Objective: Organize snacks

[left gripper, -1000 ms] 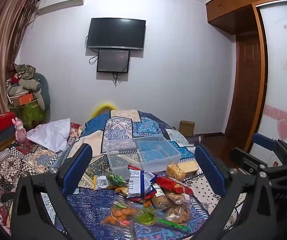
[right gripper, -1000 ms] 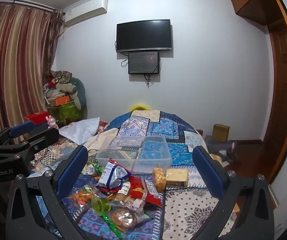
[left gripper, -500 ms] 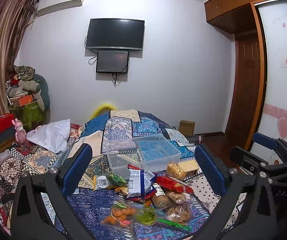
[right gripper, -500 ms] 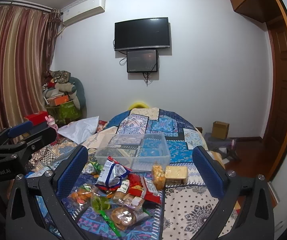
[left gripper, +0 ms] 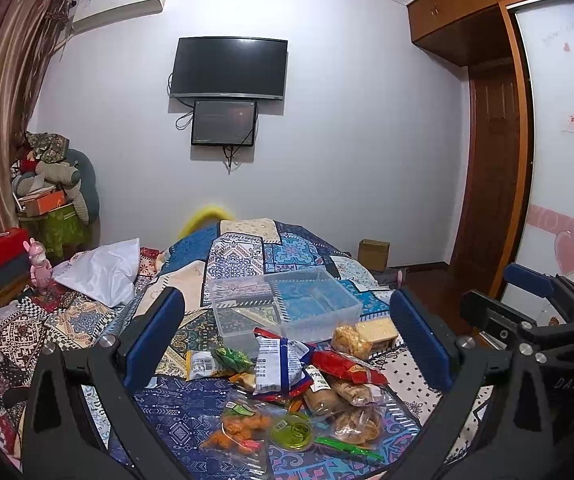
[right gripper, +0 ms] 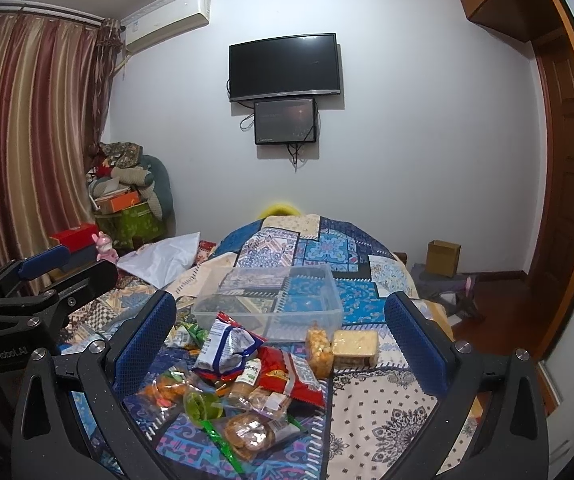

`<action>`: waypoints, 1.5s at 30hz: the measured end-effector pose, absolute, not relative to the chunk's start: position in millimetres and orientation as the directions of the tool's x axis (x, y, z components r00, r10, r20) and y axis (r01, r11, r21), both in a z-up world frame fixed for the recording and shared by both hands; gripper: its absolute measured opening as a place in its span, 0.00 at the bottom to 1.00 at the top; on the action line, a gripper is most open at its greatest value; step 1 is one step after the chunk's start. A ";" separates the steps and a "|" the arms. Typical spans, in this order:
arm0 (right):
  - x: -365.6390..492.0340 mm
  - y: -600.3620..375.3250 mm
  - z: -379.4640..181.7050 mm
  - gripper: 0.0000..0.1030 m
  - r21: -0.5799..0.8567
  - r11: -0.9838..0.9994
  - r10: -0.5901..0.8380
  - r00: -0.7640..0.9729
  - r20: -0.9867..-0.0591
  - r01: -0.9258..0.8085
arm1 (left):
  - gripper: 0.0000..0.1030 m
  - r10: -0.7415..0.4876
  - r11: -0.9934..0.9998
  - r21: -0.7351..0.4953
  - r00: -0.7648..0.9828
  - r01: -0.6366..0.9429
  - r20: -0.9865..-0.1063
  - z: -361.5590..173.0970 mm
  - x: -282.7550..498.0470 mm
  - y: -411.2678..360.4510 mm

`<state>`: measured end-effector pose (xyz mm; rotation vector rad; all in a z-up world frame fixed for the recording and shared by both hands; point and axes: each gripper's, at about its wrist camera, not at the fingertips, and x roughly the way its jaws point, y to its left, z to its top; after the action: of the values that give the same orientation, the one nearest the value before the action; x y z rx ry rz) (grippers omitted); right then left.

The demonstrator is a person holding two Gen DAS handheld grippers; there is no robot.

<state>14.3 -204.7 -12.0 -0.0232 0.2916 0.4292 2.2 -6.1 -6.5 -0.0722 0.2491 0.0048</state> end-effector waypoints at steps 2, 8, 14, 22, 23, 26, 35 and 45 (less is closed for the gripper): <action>14.4 -204.8 -11.6 1.00 0.041 0.909 0.408 0.868 -0.283 -0.414 | 1.00 -0.003 0.998 -0.069 0.969 -0.015 -0.247 -6.4 2.2 -6.1; 14.4 -205.3 -11.6 1.00 0.040 0.910 0.407 0.868 -0.284 -0.413 | 1.00 -0.002 0.998 -0.066 0.969 -0.015 -0.248 -6.4 2.6 -6.7; 14.4 -207.0 -11.3 1.00 0.043 0.908 0.411 0.867 -0.282 -0.416 | 1.00 0.000 0.998 -0.060 0.970 -0.015 -0.245 -6.3 2.5 -7.3; 13.2 -206.8 -9.9 1.00 0.041 0.907 0.413 0.867 -0.277 -0.419 | 1.00 0.002 0.998 -0.055 0.969 -0.017 -0.246 -7.1 2.2 -7.7; 13.2 -207.0 -9.9 1.00 0.042 0.907 0.414 0.867 -0.277 -0.419 | 1.00 0.002 0.998 -0.056 0.969 -0.016 -0.246 -7.3 2.1 -7.7; 13.2 -207.0 -10.0 1.00 0.041 0.907 0.413 0.868 -0.277 -0.419 | 1.00 0.009 0.999 -0.049 0.970 -0.022 -0.243 -7.9 1.8 -8.7; 13.7 -206.3 -11.1 1.00 0.041 0.906 0.415 0.865 -0.281 -0.421 | 1.00 0.005 0.999 -0.044 0.968 -0.016 -0.249 -10.8 4.4 -9.4; 23.4 -202.5 -18.7 1.00 0.041 0.905 0.415 0.857 -0.305 -0.424 | 1.00 0.015 0.999 -0.046 0.960 -0.029 -0.280 -21.3 17.8 -2.7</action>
<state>23.4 -202.5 -18.7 -0.0284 0.3146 0.4409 17.8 -2.7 -21.3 -0.0496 0.2830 0.0221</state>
